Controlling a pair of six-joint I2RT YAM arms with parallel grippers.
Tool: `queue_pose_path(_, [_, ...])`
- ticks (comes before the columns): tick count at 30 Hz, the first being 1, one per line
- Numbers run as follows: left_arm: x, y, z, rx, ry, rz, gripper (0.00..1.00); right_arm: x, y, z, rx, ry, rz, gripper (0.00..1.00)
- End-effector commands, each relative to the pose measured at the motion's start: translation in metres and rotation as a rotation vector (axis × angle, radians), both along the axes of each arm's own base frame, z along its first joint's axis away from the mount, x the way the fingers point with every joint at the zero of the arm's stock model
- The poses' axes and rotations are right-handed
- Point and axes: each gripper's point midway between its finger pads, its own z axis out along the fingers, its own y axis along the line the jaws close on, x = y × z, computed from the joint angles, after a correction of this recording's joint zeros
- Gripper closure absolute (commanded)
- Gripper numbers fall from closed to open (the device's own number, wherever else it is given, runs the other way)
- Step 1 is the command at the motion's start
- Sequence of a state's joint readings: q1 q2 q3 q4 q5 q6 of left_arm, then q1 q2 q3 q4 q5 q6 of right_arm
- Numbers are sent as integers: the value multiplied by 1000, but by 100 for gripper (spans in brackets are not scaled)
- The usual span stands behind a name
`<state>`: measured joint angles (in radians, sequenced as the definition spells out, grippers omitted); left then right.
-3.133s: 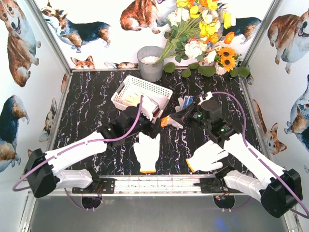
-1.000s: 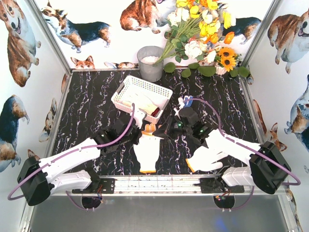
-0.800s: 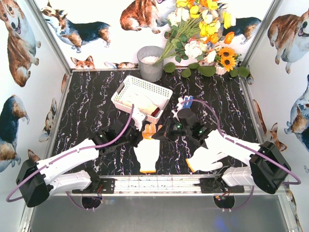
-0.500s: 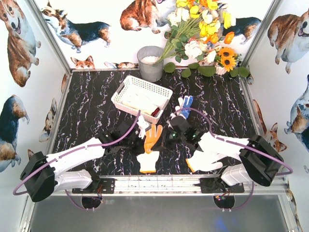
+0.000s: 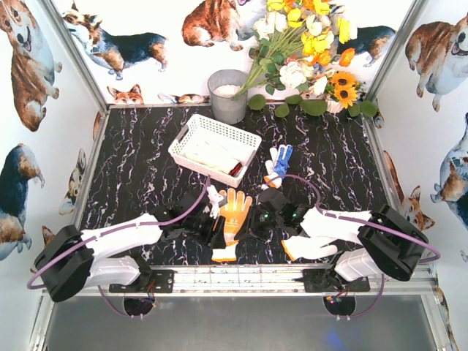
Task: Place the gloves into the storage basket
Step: Pair the glove with the glove.
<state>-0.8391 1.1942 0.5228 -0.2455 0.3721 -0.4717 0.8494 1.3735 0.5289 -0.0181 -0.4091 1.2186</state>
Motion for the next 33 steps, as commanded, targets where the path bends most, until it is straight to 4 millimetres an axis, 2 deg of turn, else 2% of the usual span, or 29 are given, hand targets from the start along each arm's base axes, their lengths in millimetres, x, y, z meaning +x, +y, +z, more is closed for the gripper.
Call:
queue_pose_path(1, [20,-14,37,-119,-113,68,43,14,6,22,41,-123,3,69])
queue_pose_path(5, [41,-4,52,-101,-198,151,21,21,-14,33,-40,-194,-33,58])
queue_pose_path(6, [50,0,54,-93,-214,181,19,23,-17,36,-46,-210,-44,56])
queue_pose_path(12, [115,35,53,-50,-234,438,21,49,-42,36,-76,-271,-162,51])
queue_pose_path(13, [124,39,53,-46,-236,472,21,56,-45,44,-55,-295,-188,51])
queue_pose_path(15, [138,47,53,-51,-233,524,20,67,-49,43,-53,-312,-216,51])
queue_pose_path(18, [153,47,54,-88,-219,559,21,82,-48,32,-59,-308,-238,51])
queue_pose_path(22, [160,45,41,-105,-165,544,26,93,-34,23,-26,-268,-214,52])
queue_pose_path(26, [157,39,26,-96,-81,492,31,96,-19,13,-20,-223,-142,53])
queue_pose_path(33, [143,42,6,-76,-11,485,33,92,-26,-12,-79,-194,-136,54])
